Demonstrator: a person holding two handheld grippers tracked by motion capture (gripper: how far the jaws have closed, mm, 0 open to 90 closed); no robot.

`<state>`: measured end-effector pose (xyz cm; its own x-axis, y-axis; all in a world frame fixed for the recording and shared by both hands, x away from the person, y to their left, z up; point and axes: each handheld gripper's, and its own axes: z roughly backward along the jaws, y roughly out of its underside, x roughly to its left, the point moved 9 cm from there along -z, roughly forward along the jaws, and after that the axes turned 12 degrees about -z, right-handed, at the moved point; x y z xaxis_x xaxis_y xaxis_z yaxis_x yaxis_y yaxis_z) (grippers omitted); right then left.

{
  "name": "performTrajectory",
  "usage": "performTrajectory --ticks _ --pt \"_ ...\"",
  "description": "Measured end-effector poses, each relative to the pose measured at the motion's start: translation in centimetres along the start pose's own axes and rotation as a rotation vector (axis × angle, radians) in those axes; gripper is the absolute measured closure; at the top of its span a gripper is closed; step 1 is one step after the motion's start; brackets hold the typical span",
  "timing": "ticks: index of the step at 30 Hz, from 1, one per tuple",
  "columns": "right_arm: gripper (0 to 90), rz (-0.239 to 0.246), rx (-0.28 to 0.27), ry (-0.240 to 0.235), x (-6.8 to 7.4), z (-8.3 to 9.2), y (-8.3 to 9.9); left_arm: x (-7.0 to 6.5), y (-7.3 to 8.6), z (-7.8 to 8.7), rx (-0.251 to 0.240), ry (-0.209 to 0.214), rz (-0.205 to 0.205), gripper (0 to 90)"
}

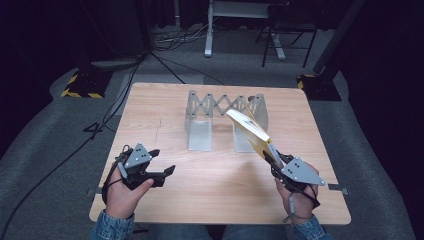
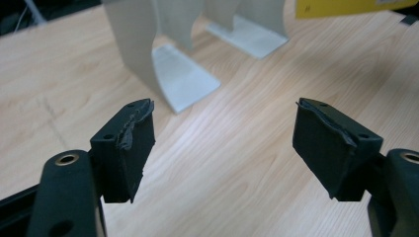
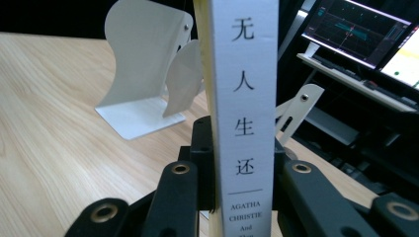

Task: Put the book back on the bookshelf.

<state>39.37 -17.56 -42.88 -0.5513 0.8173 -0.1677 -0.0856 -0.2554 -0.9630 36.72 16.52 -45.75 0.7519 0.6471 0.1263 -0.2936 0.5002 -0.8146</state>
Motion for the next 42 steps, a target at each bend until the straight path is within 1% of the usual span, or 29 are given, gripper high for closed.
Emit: performTrajectory --ticks 1,2,3,5,8,9,10,11,12,15,17,18,19,20,21,22,23,24,26,27,28,29,32,33,34,35,38,41,42 --pt "76.3 -0.011 -0.004 -0.006 0.1 -0.2 -0.1 0.2 0.6 0.1 0.023 -0.001 0.003 24.1" --pt "76.3 -0.011 -0.007 -0.008 0.1 -0.5 -0.3 0.3 1.1 0.0 0.035 -0.002 0.022 23.4" --pt "76.3 -0.007 -0.01 -0.004 0.2 -0.9 -0.5 0.4 1.5 0.1 0.045 -0.008 0.023 23.0" --pt "76.3 -0.012 -0.011 -0.004 0.2 -1.1 -0.6 0.7 2.3 0.2 0.053 -0.015 0.043 22.9" --pt "76.3 -0.044 -0.018 -0.007 0.2 -1.8 -0.9 1.2 3.6 0.4 0.076 -0.036 0.059 22.6" --pt "76.3 -0.074 -0.021 -0.003 0.1 -2.3 -0.9 1.5 4.8 0.2 0.123 -0.057 0.025 20.3" --pt "76.3 -0.074 -0.021 -0.003 0.1 -2.3 -0.9 1.5 4.8 0.2 0.123 -0.057 0.025 19.5" --pt "76.3 -0.105 -0.014 0.005 -0.2 -2.8 -0.9 1.6 5.9 0.1 0.162 -0.061 0.006 19.2" --pt "76.3 -0.105 -0.014 0.005 -0.2 -2.8 -0.9 1.6 5.9 0.1 0.162 -0.061 0.006 18.9" --pt "76.3 -0.149 -0.012 0.021 -0.6 -3.5 -1.1 1.8 7.4 -0.1 0.185 -0.055 0.013 18.3" --pt "76.3 -0.165 -0.013 0.033 -0.9 -3.9 -1.3 2.1 8.2 -0.2 0.188 -0.065 0.014 18.3" --pt "76.3 -0.172 -0.014 0.042 -1.0 -4.1 -1.4 2.3 8.7 -0.1 0.191 -0.067 0.022 18.3" --pt "76.3 -0.182 -0.016 0.06 -1.1 -4.4 -1.7 2.7 9.4 -0.1 0.185 -0.076 0.051 18.3" --pt "76.3 -0.182 -0.016 0.06 -1.1 -4.4 -1.7 2.7 9.4 -0.1 0.185 -0.076 0.051 18.4" --pt "76.2 -0.196 -0.016 0.07 -1.2 -4.8 -1.9 2.9 9.9 -0.1 0.19 -0.085 0.06 18.5" --pt "76.2 -0.196 -0.016 0.07 -1.2 -4.8 -1.9 3.1 10.3 -0.2 0.194 -0.091 0.066 18.5" --pt "76.3 -0.214 -0.014 0.078 -1.2 -5.2 -2.0 3.3 10.8 -0.3 0.2 -0.1 0.077 18.8" --pt "76.3 -0.214 -0.014 0.078 -1.2 -5.2 -2.0 3.6 11.3 -0.3 0.215 -0.109 0.068 18.8" --pt "76.3 -0.241 -0.009 0.097 -1.4 -5.8 -2.1 4.1 12.3 -0.4 0.221 -0.116 0.081 19.1" --pt "76.3 -0.241 -0.009 0.097 -1.4 -5.8 -2.1 4.1 12.3 -0.4 0.221 -0.116 0.081 19.1" --pt "76.2 -0.249 -0.007 0.104 -1.5 -6.1 -2.1 4.4 12.5 -0.4 0.222 -0.126 0.075 19.1" --pt "76.3 -0.254 -0.007 0.111 -1.6 -6.3 -2.2 4.5 12.7 -0.4 0.221 -0.132 0.087 19.1" --pt "76.2 -0.27 -0.004 0.128 -1.9 -7.0 -2.3 5.1 13.0 -0.5 0.223 -0.152 0.09 19.0" --pt "76.3 -0.278 -0.01 0.139 -2.1 -7.4 -2.5 5.2 13.2 -0.7 0.223 -0.15 0.093 18.9" --pt "76.3 -0.278 -0.01 0.139 -2.1 -7.4 -2.5 5.2 13.2 -0.7 0.223 -0.15 0.093 18.9" --pt "76.3 -0.28 -0.011 0.148 -2.4 -7.7 -2.5 5.3 13.2 -0.9 0.218 -0.158 0.105 18.9" --pt "76.2 -0.29 -0.007 0.151 -2.8 -8.1 -2.5 5.4 13.4 -1.2 0.22 -0.166 0.096 18.9" --pt "76.2 -0.31 -0.008 0.162 -3.6 -8.7 -2.4 5.3 13.6 -1.4 0.222 -0.159 0.124 18.6" --pt "76.2 -0.312 -0.009 0.167 -3.8 -8.9 -2.4 5.3 13.6 -1.4 0.222 -0.162 0.123 18.6"
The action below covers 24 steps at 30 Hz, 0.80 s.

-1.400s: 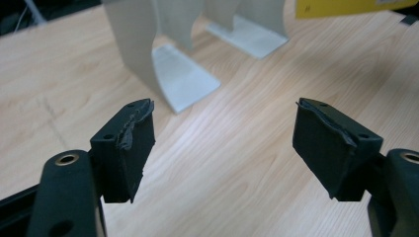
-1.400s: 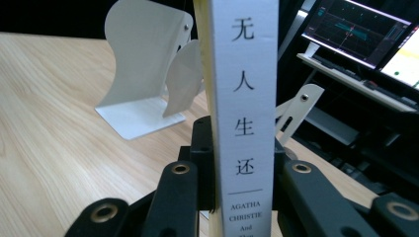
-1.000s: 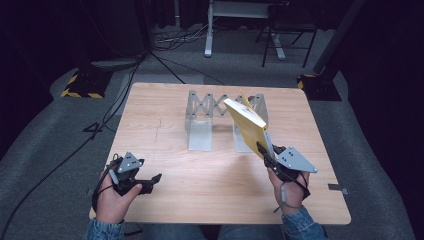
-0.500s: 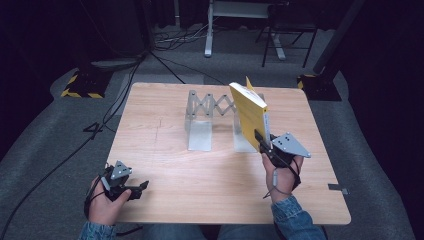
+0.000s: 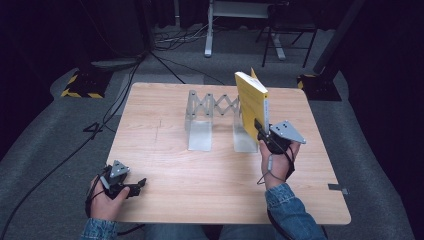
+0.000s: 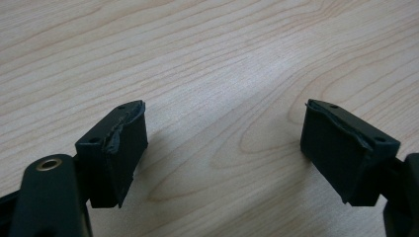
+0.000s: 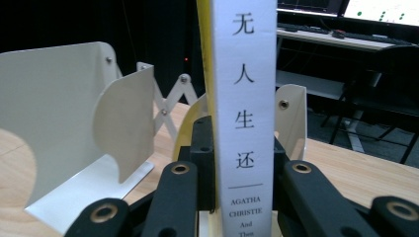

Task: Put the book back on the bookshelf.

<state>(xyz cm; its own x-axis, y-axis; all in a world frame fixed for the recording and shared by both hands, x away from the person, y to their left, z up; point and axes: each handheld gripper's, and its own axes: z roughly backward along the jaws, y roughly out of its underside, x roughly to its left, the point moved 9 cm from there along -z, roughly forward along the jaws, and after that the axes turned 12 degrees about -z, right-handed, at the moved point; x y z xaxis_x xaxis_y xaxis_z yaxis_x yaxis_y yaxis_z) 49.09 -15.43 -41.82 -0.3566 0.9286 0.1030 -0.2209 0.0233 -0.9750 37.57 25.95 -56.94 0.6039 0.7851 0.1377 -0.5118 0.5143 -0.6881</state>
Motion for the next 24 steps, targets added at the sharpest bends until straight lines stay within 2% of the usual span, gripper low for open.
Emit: performTrajectory --ticks 8,11,18,24 --pt "76.2 -0.041 0.01 -0.001 -0.2 -1.8 0.7 0.0 0.0 0.0 0.006 0.004 0.015 18.3" --pt "76.2 -0.072 0.012 0.009 -0.4 -2.3 1.3 0.0 0.0 -0.1 0.007 0.003 0.02 17.8" --pt "76.1 -0.089 -0.005 0.017 -0.8 -3.0 2.4 -0.1 -0.1 -0.2 0.008 -0.005 0.026 16.8" --pt "76.1 -0.077 -0.017 0.019 -0.5 -3.3 2.9 -0.1 -0.1 -0.2 0.008 -0.005 0.026 16.8"
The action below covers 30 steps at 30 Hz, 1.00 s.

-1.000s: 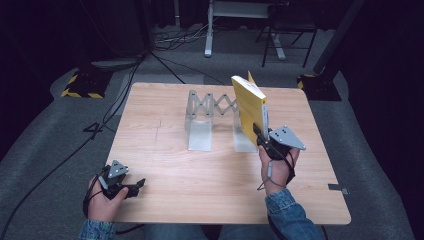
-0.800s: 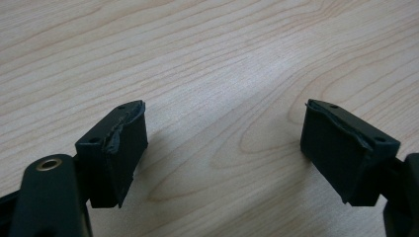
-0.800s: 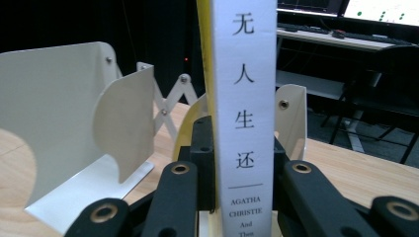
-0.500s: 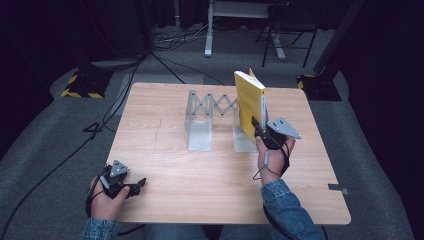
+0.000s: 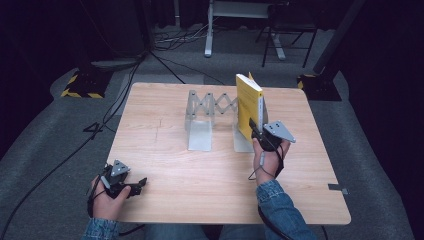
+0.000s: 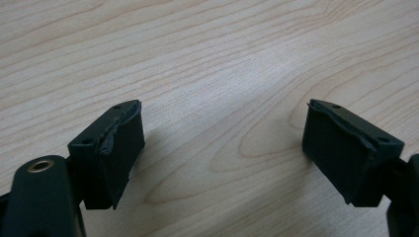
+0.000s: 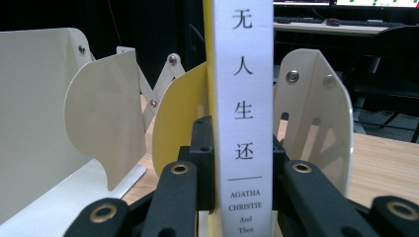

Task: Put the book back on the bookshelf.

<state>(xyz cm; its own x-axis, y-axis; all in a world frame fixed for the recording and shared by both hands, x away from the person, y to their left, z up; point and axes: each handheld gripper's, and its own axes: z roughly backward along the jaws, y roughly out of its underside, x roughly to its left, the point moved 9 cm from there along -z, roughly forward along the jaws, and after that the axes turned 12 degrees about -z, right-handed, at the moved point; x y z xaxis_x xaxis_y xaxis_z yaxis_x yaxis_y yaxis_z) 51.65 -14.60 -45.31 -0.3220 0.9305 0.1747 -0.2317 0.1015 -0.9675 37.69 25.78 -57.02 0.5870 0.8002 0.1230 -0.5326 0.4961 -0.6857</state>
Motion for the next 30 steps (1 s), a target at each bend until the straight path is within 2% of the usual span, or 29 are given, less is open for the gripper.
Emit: performTrajectory --ticks 8,12,16,17,18,19,20,22,24,30 --pt "75.5 -0.027 0.021 0.005 0.2 -0.3 1.4 0.0 0.0 0.0 0.0 0.0 -0.001 16.8" --pt "74.9 -0.041 0.042 -0.009 0.6 -0.7 2.2 0.0 0.0 0.0 0.0 0.0 0.0 16.8" --pt "72.4 -0.025 0.068 -0.022 1.3 -0.9 2.4 0.0 0.0 0.0 0.0 0.0 0.0 16.8" --pt "71.6 -0.004 0.11 -0.029 1.7 -1.1 2.9 0.0 0.0 0.0 0.0 0.0 -0.001 16.8" --pt "71.6 -0.004 0.11 -0.029 1.7 -1.1 2.9 0.0 0.0 0.0 0.0 0.0 0.0 16.8" --pt "71.3 -0.002 0.15 -0.03 1.9 -1.4 3.8 0.0 0.0 0.0 0.0 0.0 -0.001 16.8" --pt "71.3 -0.002 0.15 -0.03 1.9 -1.4 3.8 0.0 0.0 0.0 0.0 0.0 -0.001 16.8" --pt "71.4 -0.007 0.187 -0.023 1.7 -1.7 4.9 0.0 0.0 0.0 0.0 0.0 -0.001 16.8" --pt "71.6 -0.024 0.185 -0.027 1.5 -1.8 5.3 0.0 0.0 0.0 0.0 0.0 -0.001 16.8" --pt "71.7 0.02 0.203 -0.017 1.1 -2.6 5.0 0.0 0.0 0.0 -0.002 -0.001 0.001 16.8"
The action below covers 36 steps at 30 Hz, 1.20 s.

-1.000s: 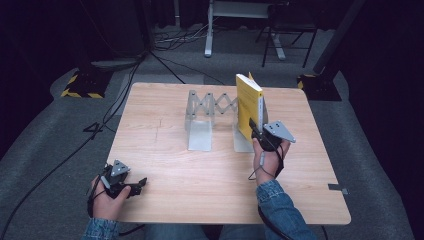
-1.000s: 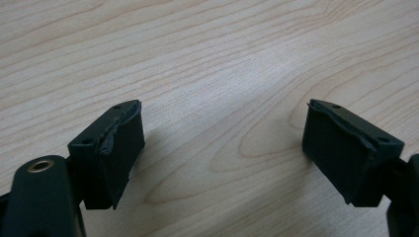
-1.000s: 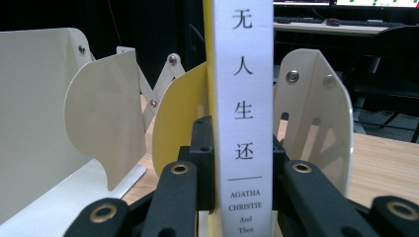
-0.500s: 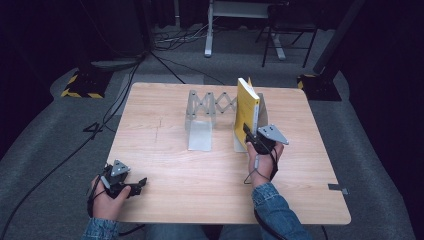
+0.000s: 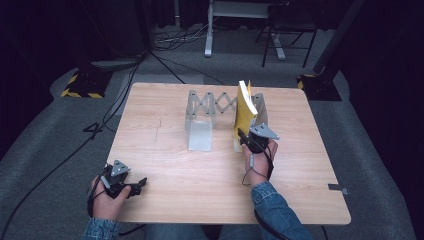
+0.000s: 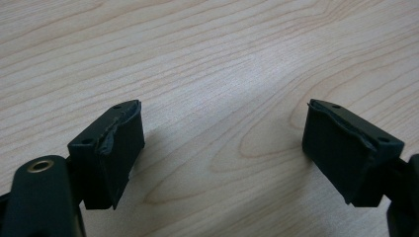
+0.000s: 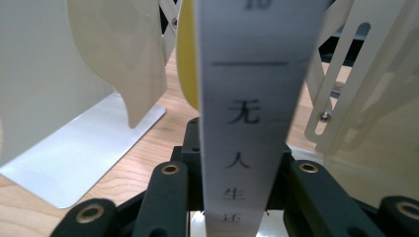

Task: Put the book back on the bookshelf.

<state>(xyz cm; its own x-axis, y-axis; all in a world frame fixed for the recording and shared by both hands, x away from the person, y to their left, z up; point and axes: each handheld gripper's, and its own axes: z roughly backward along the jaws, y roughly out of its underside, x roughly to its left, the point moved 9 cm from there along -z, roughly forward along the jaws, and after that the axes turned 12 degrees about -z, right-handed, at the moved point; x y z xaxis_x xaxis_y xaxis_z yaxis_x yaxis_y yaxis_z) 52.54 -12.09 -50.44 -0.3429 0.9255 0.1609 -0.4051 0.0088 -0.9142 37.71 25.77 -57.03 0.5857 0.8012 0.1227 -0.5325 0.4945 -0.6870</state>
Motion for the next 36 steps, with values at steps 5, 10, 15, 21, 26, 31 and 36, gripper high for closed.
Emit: performTrajectory --ticks 5,10,15,21,26,31,36 --pt "71.1 0.002 0.003 0.0 -0.2 -0.1 0.0 0.0 0.0 0.0 0.002 0.002 -0.001 16.7" --pt "68.1 0.017 0.005 -0.005 -0.2 0.2 -0.1 -0.1 0.0 -0.1 0.006 0.007 0.002 15.5" --pt "59.9 0.014 -0.038 -0.04 0.0 2.0 -0.8 0.0 0.0 -0.1 0.007 0.007 -0.004 15.5" --pt "44.3 0.008 -0.094 -0.074 0.4 5.2 -2.1 -0.2 0.0 0.0 0.003 0.014 -0.013 15.5" --pt "38.9 0.002 -0.089 -0.113 0.6 7.2 -2.7 -0.2 0.0 -0.1 0.0 0.013 -0.011 15.5" --pt "31.2 -0.031 -0.067 -0.179 0.3 9.4 -2.8 -0.2 0.0 -0.1 -0.001 0.014 -0.008 15.5" --pt "24.9 -0.015 -0.035 -0.211 -0.6 11.3 -2.5 -0.2 0.0 -0.1 -0.001 0.014 -0.008 15.5"
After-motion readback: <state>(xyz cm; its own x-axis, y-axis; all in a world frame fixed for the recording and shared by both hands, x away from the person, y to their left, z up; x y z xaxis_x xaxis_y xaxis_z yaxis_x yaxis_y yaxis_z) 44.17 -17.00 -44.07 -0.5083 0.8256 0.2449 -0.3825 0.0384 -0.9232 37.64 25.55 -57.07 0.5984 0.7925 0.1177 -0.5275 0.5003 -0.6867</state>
